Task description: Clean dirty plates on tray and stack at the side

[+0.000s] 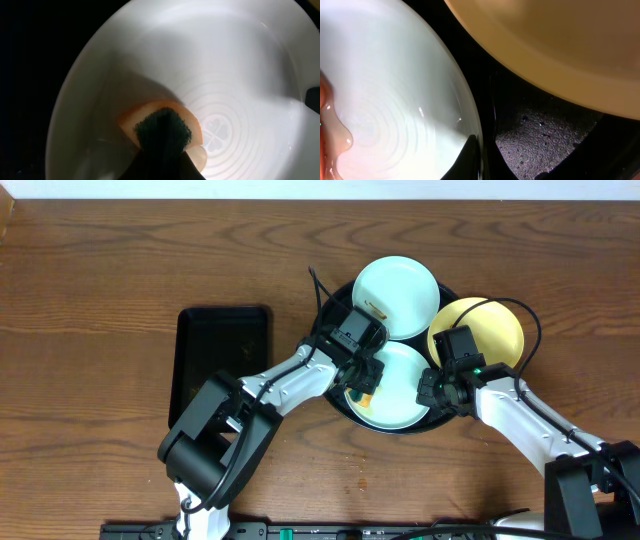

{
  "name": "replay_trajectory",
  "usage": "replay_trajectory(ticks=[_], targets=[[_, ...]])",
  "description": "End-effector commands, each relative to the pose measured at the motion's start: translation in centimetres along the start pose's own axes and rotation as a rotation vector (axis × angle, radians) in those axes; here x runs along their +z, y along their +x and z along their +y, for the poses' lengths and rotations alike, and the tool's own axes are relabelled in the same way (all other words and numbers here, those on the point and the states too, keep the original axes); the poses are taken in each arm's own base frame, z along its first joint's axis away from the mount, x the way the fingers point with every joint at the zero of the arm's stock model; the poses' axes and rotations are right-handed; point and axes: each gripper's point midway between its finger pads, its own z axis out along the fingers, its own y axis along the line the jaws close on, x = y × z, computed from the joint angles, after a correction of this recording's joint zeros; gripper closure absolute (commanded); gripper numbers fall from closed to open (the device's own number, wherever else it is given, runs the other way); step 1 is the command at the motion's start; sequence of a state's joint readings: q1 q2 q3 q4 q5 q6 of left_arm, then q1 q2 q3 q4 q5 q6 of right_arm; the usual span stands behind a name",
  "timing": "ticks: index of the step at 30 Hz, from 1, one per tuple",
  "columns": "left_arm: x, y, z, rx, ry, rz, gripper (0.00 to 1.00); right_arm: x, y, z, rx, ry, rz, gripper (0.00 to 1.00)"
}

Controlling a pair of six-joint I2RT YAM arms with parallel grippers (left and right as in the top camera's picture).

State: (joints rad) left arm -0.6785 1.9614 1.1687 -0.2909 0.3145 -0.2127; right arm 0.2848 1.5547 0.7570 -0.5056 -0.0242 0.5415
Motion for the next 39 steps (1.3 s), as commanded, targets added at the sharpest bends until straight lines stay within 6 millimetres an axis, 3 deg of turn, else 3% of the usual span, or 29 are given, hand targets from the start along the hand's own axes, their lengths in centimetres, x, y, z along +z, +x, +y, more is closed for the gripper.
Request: replay_trajectory(ticks=[1,7,12,15,18,21,23,27,30,31,32,36,38,39], targets=[[3.4,7.3,1.5,-0.062,-0.035,0.203,0.93,-0.1,0.2,-0.3,-0.009,0.013,-0.007,0.99],[3.5,7.4,-0.4,-0.068,0.082,0.206,0.93,-0.1,0.2,-0.3,-0.009,0.013,-0.007,0.99],[2.7,5.3,-3.0,-0.097,0.263,0.16,0.93,-0.1,0.2,-0.3,-0.009,0.013,-0.007,0.99],[1.5,3.4,-2.6,-0.115,0.283,0.11,0.92,-0.1,0.2,-0.3,-0.009,0.013,-0.007,0.99],[-1.6,-0.6,-1.3,-0.139,0.291,-0.012,0.93,-0.1,0.2,-0.3,-0.009,0.013,-0.007,0.99],[-6.7,-4.7,-0.4,-0.179,0.337,-0.159,0.93,-0.1,0.2,-0.3,-0.009,0.013,-0.007,0.99],[-11.1,-7.2,-0.2,-0.221,0.415,-0.265,0.93,-0.1,0.2,-0.3,-0.009,0.013,-0.007,0.99],[-18.1,-9.3,0.2,-0.27,0.54,-0.389,0.93,-0.1,0.2,-0.3,-0.009,0.013,-0.007,0.97],[-21.3,-9.4,2.2,-0.302,0.534,-0.444,0.93,-0.1,0.2,-0.3,-0.009,0.013,-0.007,0.89],[-22.0,-9.0,3.3,-0.315,0.514,-0.453,0.92,-0.1,0.2,-0.3,-0.009,0.013,-0.007,0.87],[-22.5,-8.0,5.6,-0.351,0.461,-0.449,0.93,-0.1,0.2,-0.3,-0.009,0.013,-0.007,0.88],[-21.0,-3.9,11.5,-0.487,0.247,-0.356,0.92,-0.1,0.2,-0.3,-0.009,0.013,-0.007,0.97],[-20.3,-1.3,14.0,-0.539,0.117,-0.29,0.92,-0.1,0.2,-0.3,-0.009,0.013,-0.007,0.95],[-20.1,-0.2,14.9,-0.553,0.066,-0.257,0.93,-0.1,0.2,-0.3,-0.009,0.013,-0.007,0.89]])
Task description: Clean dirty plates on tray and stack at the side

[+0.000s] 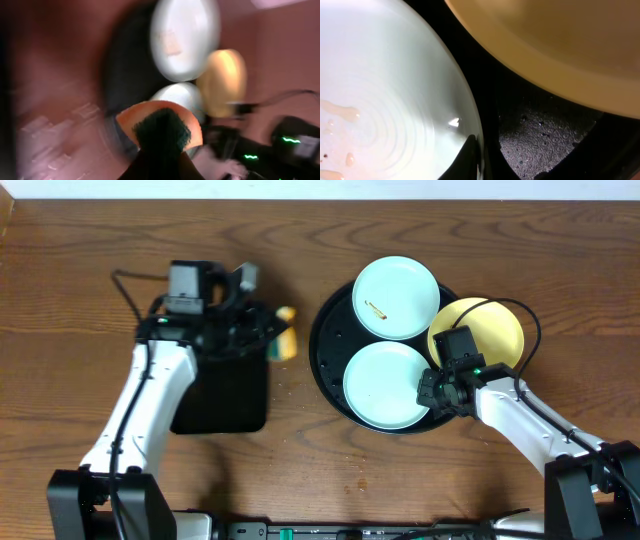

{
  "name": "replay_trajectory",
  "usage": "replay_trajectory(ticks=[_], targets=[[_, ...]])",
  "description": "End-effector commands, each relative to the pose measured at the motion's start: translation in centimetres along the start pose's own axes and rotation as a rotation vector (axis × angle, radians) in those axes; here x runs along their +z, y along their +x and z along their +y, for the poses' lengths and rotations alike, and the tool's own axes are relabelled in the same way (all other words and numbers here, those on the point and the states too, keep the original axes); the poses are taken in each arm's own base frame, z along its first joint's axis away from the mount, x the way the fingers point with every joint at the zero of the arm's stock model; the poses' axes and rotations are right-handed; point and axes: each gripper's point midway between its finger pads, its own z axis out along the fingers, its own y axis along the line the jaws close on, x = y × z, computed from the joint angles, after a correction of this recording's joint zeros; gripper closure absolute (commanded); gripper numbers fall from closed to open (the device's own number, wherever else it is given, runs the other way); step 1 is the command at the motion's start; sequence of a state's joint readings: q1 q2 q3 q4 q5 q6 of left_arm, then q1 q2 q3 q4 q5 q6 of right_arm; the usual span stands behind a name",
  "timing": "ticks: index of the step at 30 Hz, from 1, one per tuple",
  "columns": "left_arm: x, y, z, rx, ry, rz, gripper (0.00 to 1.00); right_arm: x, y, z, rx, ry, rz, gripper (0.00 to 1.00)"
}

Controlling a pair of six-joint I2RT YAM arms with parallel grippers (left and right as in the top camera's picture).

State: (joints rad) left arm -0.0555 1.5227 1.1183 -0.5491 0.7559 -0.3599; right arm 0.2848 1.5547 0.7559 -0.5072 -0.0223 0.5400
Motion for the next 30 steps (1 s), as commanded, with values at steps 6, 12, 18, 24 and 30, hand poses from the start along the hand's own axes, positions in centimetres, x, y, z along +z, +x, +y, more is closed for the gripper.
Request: replay_trajectory(ticks=[6,12,18,24,30], targets=[[-0.4,2.7,3.6,0.08,-0.163,0.091,0.93,-0.1,0.1,-0.2,-0.007,0.01,-0.009,0.75],[2.8,4.5,-0.7,0.226,-0.082,0.13,0.93,-0.1,0.1,-0.2,-0.007,0.01,-0.009,0.83],[7.9,7.0,-5.2,0.232,0.012,0.143,0.92,-0.1,0.1,-0.2,-0.007,0.01,-0.009,0.88],[13.1,11.8,-7.7,0.301,0.071,0.242,0.92,-0.1,0.1,-0.2,-0.007,0.01,-0.009,0.88],[14.1,14.8,-10.8,0.207,0.322,0.432,0.92,-0.1,0.1,-0.2,-0.007,0.01,-0.009,0.89]])
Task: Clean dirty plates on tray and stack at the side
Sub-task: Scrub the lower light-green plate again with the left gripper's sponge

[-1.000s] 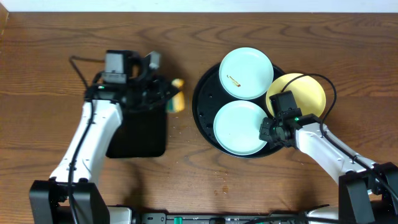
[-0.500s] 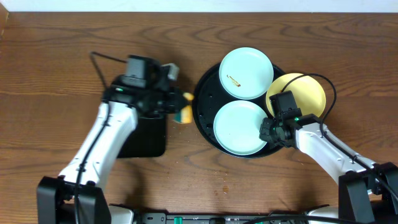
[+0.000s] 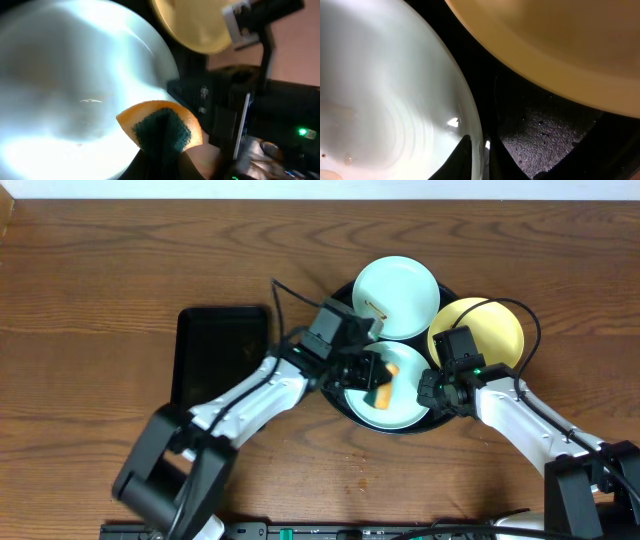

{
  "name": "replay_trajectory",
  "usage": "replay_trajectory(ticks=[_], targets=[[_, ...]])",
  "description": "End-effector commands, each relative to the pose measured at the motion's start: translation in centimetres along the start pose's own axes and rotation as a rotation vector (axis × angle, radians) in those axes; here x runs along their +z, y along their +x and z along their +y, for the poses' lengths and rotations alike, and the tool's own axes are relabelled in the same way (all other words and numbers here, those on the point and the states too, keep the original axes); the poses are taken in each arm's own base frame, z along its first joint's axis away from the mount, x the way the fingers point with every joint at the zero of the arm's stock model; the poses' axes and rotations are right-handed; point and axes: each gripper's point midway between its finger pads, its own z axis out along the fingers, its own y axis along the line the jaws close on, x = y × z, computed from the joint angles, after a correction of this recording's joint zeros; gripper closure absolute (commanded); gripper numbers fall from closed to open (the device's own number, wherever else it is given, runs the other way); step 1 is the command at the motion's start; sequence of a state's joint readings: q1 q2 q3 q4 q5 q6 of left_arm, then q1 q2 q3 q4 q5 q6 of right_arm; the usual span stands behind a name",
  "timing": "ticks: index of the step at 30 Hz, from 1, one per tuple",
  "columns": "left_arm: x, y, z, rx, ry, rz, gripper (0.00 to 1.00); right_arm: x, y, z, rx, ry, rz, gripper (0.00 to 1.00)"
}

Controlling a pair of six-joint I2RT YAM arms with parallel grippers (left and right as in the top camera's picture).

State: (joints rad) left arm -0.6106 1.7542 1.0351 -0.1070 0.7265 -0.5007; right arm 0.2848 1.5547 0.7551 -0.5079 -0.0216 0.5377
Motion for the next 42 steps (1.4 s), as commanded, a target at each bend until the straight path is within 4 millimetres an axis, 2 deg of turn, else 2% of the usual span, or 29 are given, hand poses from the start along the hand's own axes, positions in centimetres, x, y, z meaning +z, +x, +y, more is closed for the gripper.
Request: replay_trajectory(ticks=[1,2,7,11,16,20,26,30,42], targets=[[-0.4,0.9,-2.9,-0.068,0.247,0.112,0.92,-0.2,0.1,-0.1,-0.005,0.009,-0.009,0.89],[-0.7,0.7,-3.3,-0.074,0.286,0.122,0.93,-0.2,0.1,-0.1,-0.005,0.009,-0.009,0.89],[-1.5,-0.2,-2.7,-0.109,0.311,0.108,0.92,-0.2,0.1,-0.1,-0.005,0.008,-0.01,0.9],[-1.3,-0.5,-2.5,-0.099,0.304,0.094,0.93,-0.2,0.1,-0.1,-0.005,0.008,-0.01,0.9],[0.1,-0.3,-1.6,-0.079,0.222,0.051,0.93,-0.1,0.1,-0.1,-0.005,0.009,-0.009,0.9],[1.0,0.2,-1.5,-0.03,0.225,0.012,0.93,-0.1,0.1,-0.1,-0.005,0.009,-0.009,0.9],[2.3,1.1,1.8,-0.039,0.113,-0.073,0.92,-0.1,0.1,-0.1,-0.005,0.008,-0.009,0.9],[2.0,0.4,1.6,-0.033,0.15,-0.133,0.93,-0.2,0.0,-0.1,-0.005,0.008,-0.01,0.9],[4.4,1.2,4.3,-0.061,0.087,-0.123,0.93,-0.1,0.1,-0.1,-0.005,0.008,-0.01,0.91]])
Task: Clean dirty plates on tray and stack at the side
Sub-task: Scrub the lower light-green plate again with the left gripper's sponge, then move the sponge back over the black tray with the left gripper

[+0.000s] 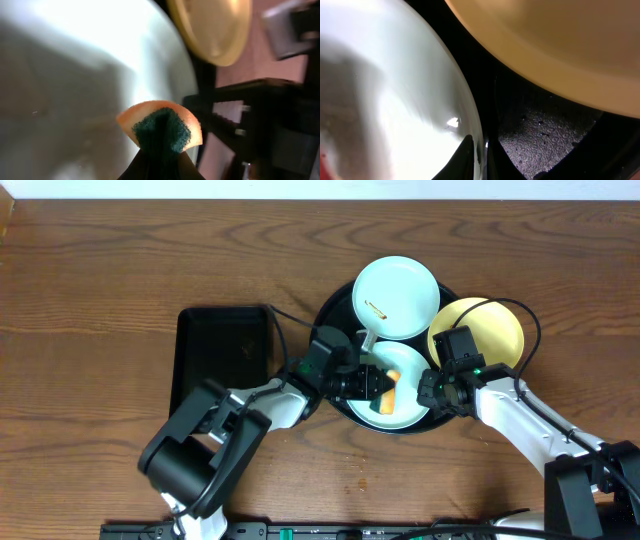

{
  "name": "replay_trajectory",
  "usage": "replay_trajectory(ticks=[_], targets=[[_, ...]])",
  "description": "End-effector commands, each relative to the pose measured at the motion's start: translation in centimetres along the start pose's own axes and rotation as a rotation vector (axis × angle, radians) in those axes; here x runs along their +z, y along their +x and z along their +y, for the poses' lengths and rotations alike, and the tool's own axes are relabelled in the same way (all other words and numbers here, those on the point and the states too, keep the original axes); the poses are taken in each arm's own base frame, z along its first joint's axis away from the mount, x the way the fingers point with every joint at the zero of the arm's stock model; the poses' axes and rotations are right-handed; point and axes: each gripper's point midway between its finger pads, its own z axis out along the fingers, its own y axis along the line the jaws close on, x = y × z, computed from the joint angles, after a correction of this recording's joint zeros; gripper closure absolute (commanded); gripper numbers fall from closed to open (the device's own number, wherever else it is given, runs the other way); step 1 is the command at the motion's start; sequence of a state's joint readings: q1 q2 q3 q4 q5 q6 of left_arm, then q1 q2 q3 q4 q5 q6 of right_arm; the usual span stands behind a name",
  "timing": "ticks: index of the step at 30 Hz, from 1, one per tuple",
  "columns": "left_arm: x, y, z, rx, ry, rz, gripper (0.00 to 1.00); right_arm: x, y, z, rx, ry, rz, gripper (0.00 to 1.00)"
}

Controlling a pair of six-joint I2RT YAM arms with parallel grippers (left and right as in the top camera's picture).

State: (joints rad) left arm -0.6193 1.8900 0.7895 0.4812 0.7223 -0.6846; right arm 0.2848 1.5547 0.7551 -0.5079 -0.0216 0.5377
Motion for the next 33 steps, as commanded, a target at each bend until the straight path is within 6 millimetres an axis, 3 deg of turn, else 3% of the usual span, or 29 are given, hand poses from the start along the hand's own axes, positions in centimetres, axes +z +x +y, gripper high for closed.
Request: replay_trajectory(ticks=[1,12,24,26,28,33], targets=[[0.6,0.4,0.5,-0.006,-0.007,0.002,0.93,-0.2,0.0,-0.1,-0.005,0.008,-0.01,0.91],[0.9,0.6,2.2,0.078,-0.06,0.006,0.92,-0.1,0.1,-0.1,-0.005,0.009,-0.009,0.92],[-2.6,-4.2,5.3,0.071,-0.09,-0.128,0.93,-0.2,0.1,-0.1,-0.005,0.009,-0.009,0.92],[-3.5,-5.7,4.1,0.104,-0.026,-0.165,0.92,-0.2,0.1,-0.1,-0.005,0.009,-0.009,0.92],[-4.7,-7.3,1.7,0.141,0.072,-0.206,0.93,-0.2,0.1,-0.1,-0.005,0.009,-0.009,0.91],[-9.8,-11.5,-6.3,0.218,0.267,-0.351,0.93,-0.1,0.1,-0.2,-0.005,0.009,-0.009,0.89]])
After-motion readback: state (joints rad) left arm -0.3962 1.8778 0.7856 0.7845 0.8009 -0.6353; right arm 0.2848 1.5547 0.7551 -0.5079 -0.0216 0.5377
